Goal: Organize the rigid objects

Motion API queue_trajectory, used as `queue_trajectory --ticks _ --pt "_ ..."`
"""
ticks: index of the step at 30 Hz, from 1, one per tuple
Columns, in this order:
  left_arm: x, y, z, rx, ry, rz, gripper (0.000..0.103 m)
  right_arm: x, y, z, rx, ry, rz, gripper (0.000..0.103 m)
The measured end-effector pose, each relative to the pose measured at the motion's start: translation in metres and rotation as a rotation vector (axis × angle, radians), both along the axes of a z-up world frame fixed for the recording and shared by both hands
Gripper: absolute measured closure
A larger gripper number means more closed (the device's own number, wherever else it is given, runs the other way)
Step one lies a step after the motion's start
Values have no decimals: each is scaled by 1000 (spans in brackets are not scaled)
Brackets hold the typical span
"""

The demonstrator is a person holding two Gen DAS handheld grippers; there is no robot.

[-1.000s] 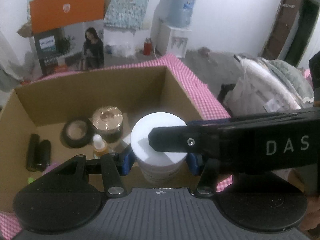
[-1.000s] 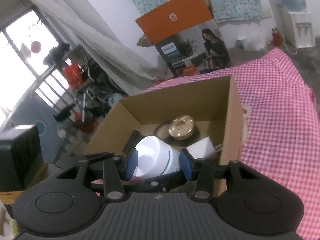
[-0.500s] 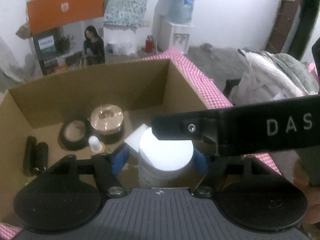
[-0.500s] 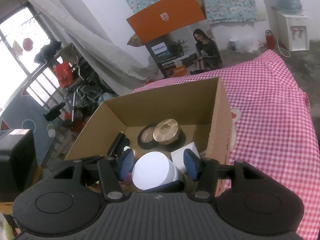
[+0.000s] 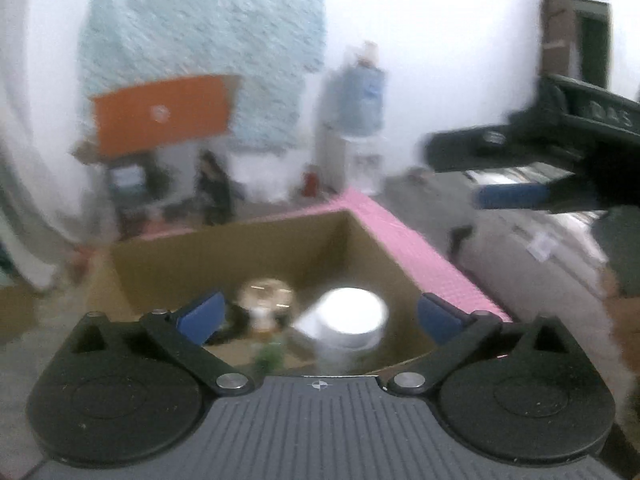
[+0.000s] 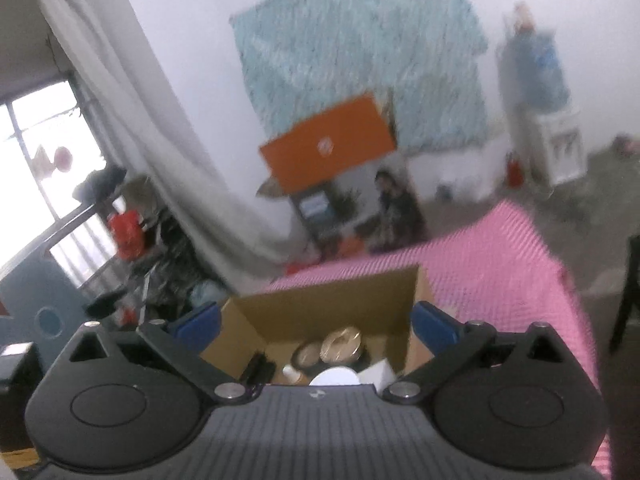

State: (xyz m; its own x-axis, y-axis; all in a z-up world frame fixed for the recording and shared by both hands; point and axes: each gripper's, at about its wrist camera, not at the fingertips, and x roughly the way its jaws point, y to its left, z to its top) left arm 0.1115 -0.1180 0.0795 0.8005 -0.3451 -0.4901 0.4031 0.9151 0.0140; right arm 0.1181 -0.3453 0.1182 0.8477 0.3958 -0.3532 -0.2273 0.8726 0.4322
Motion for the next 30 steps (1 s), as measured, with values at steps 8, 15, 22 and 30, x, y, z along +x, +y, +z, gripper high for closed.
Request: queue_trajectory --ticks 8,15,22,30 --pt "-8 9 1 223 -70 250 0 -35 38 -9 -175 8 -163 0" --pt "10 29 -12 185 57 275 0 -36 82 -38 -344 87 -231 0" --pt "10 45 -17 124 147 325 0 -27 102 -55 -375 169 -221 0" --pt "15 55 -22 57 223 326 0 -23 113 -61 -387 199 -202 0"
